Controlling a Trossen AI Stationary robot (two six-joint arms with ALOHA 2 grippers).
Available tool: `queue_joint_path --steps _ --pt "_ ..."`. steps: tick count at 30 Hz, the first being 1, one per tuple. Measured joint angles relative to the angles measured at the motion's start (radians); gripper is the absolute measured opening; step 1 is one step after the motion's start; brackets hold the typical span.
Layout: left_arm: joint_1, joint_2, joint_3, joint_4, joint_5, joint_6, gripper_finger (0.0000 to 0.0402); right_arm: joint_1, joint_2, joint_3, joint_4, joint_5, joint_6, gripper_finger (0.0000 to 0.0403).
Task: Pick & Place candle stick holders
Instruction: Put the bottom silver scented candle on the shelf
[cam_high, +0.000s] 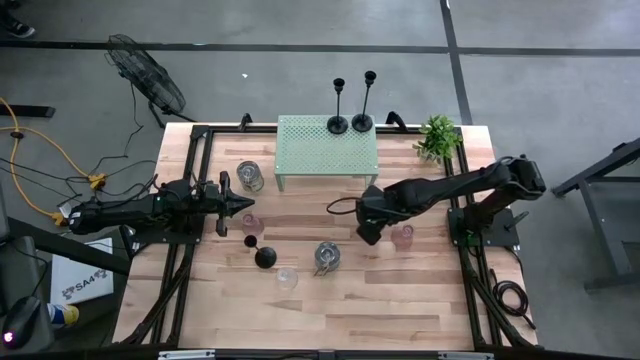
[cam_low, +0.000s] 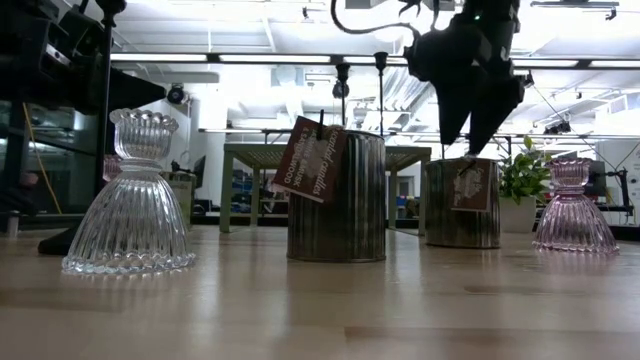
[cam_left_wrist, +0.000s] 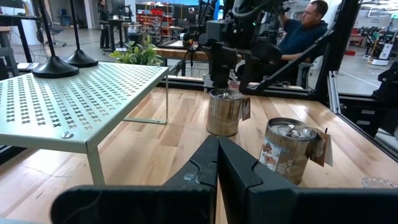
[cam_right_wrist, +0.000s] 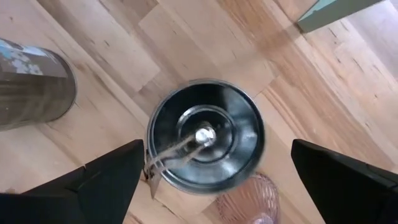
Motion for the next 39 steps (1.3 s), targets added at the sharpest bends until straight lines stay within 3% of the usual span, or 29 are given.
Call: queue_joint_path --steps 10,28,39 --pt "0.000 0.000 0.000 0.000 0.000 0.000 0.0000 -0.012 0.056 0.000 0.040 -0.042 -0.001 0.0400" --pt "0.000 0.000 0.000 0.000 0.000 0.000 0.0000 -0.024 0.117 0.000 0.020 -0.020 -0.003 0.0400" --pt "0.000 0.000 0.000 0.000 0.000 0.000 0.0000 -0.046 0.127 0.000 0.021 -0.081 0.000 0.0400"
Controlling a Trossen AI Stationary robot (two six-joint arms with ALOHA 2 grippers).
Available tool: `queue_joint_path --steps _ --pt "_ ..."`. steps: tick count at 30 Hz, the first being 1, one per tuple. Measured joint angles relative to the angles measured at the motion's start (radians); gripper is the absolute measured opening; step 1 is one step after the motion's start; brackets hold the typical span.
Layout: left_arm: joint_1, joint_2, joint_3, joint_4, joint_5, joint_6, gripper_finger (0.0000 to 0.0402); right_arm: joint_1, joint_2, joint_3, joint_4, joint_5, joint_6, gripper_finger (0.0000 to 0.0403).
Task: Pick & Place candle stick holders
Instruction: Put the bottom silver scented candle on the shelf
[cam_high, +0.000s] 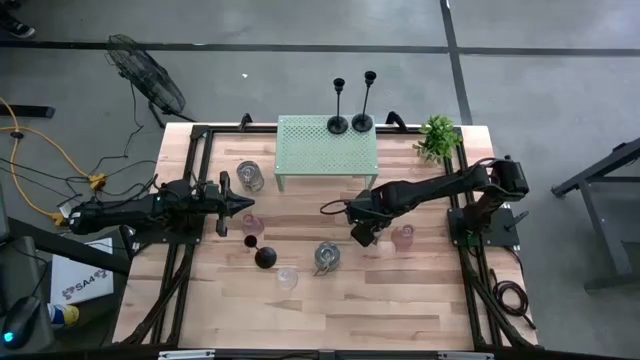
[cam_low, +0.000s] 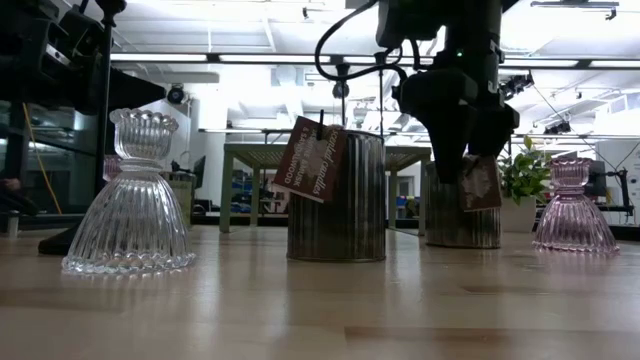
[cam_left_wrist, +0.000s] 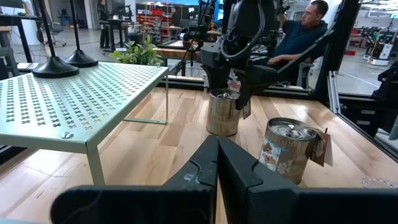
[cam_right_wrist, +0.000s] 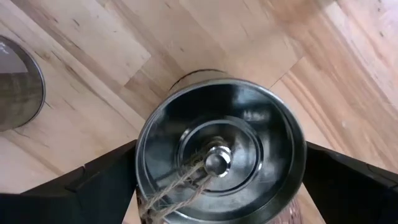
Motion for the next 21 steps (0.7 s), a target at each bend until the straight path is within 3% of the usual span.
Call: queue_joint_path --steps 8,17,21 --pt "0.000 0.000 0.000 0.000 0.000 0.000 0.0000 0.000 0.000 0.000 0.000 -0.014 0.007 0.0397" --pt "0.000 0.000 0.000 0.000 0.000 0.000 0.0000 0.000 -0.001 0.000 0.000 0.001 0.004 0.0351" --pt "0.000 0.000 0.000 0.000 0.000 0.000 0.0000 0.000 -0.001 0.000 0.001 0.005 0.000 0.0350"
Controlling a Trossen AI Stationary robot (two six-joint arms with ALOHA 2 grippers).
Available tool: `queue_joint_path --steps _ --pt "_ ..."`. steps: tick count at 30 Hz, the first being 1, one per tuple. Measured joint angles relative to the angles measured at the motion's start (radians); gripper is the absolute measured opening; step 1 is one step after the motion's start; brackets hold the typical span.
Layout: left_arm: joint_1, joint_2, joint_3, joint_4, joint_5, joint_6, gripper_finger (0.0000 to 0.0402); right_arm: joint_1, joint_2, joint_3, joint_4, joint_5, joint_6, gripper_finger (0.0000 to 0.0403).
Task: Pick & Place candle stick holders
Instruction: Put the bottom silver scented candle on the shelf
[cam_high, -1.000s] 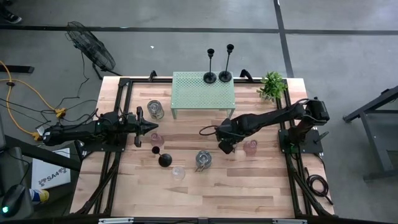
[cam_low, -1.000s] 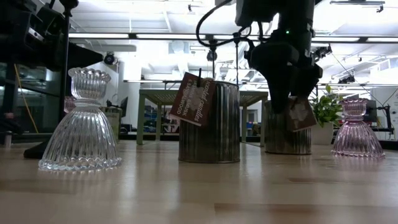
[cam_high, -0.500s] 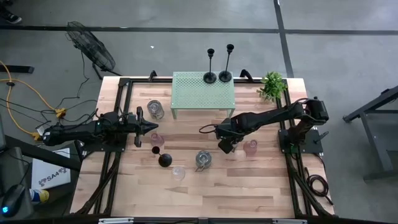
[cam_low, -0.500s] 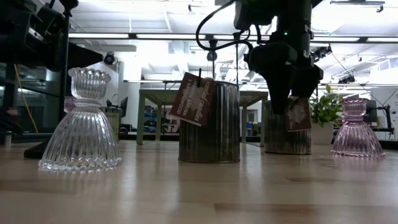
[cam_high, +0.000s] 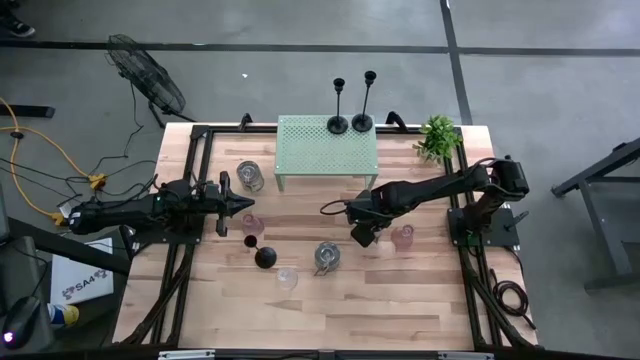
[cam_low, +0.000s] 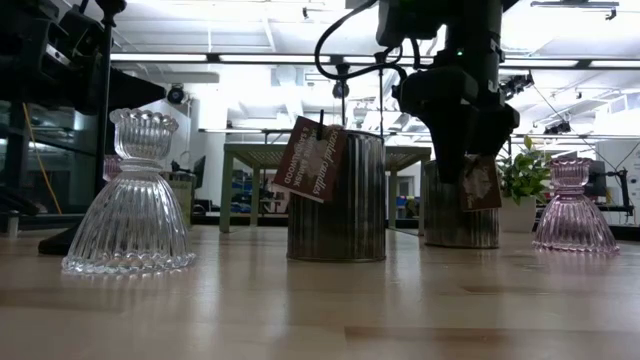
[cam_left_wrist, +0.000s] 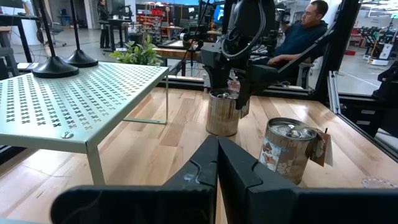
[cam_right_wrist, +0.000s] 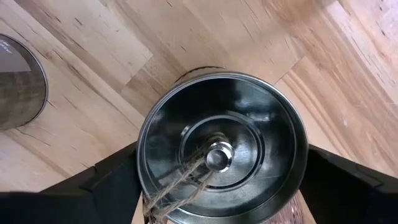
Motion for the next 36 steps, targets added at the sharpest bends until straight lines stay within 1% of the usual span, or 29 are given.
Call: queue_joint_path --steps 3,7,12,15,18,24,29,36 --pt "0.000 0.000 0.000 0.000 0.000 0.000 0.0000 0.000 -0.001 0.000 0.001 -0.002 -0.005 0.0353" --pt "0.000 0.000 0.000 0.000 0.000 0.000 0.0000 0.000 -0.009 -0.002 0.000 -0.010 -0.014 0.0347" --pt "0.000 0.000 0.000 0.000 0.000 0.000 0.0000 0.002 -0.040 -0.001 -0.001 -0.011 -0.015 0.0347" --pt "0.000 0.000 0.000 0.000 0.000 0.000 0.0000 0.003 -0.056 0.025 -0.043 -0.011 -0.015 0.0347" --pt "0.000 0.000 0.000 0.000 0.000 0.000 0.0000 0.003 -0.071 0.092 -0.119 0.009 -0.023 0.0347" --pt "0.000 0.000 0.000 0.000 0.000 0.000 0.0000 -0.011 -0.073 0.283 -0.291 0.041 -0.049 0.0347" --pt "0.000 0.000 0.000 0.000 0.000 0.000 0.0000 -0.044 -0.072 0.399 -0.343 0.071 -0.078 0.0347" --pt "0.000 0.000 0.000 0.000 0.000 0.000 0.0000 -0.121 -0.072 0.512 -0.343 0.113 -0.133 0.0347"
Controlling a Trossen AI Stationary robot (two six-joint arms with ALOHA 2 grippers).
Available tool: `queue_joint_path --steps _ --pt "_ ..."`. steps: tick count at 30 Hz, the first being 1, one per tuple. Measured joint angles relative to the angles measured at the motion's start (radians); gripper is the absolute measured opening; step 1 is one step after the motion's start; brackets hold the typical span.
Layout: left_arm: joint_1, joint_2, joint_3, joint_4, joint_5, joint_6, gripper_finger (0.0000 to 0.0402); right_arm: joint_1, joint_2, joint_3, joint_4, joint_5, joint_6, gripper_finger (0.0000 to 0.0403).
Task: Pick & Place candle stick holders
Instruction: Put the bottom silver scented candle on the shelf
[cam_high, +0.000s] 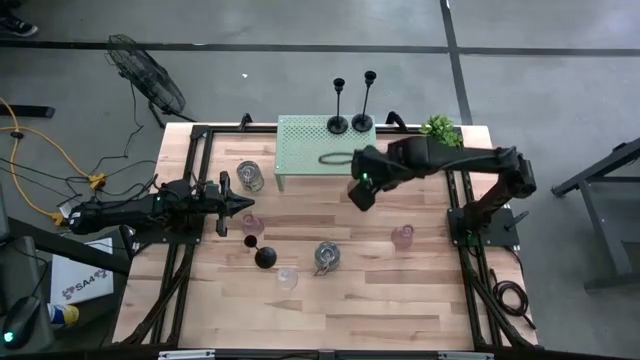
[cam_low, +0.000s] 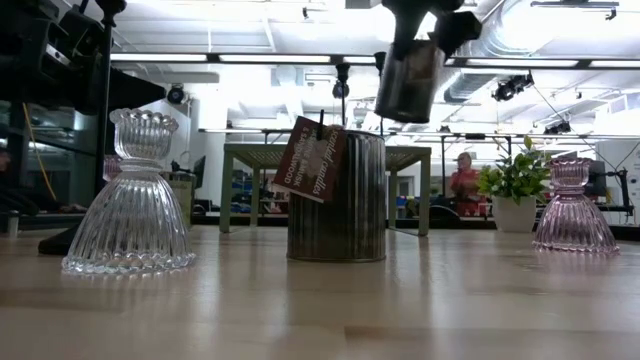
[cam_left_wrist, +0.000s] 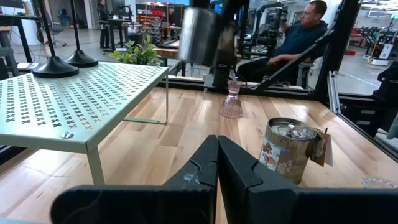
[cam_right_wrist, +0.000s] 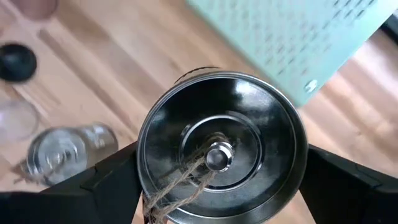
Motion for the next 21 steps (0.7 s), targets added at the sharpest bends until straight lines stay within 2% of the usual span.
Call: queue_joint_path --steps 17,21 --pt "0.000 0.000 0.000 0.000 0.000 0.000 0.0000 -0.286 0.016 0.048 0.051 -0.004 -0.139 0.0347" --pt "0.000 0.000 0.000 0.000 0.000 0.000 0.0000 -0.329 0.048 0.048 0.081 -0.042 -0.176 0.0347"
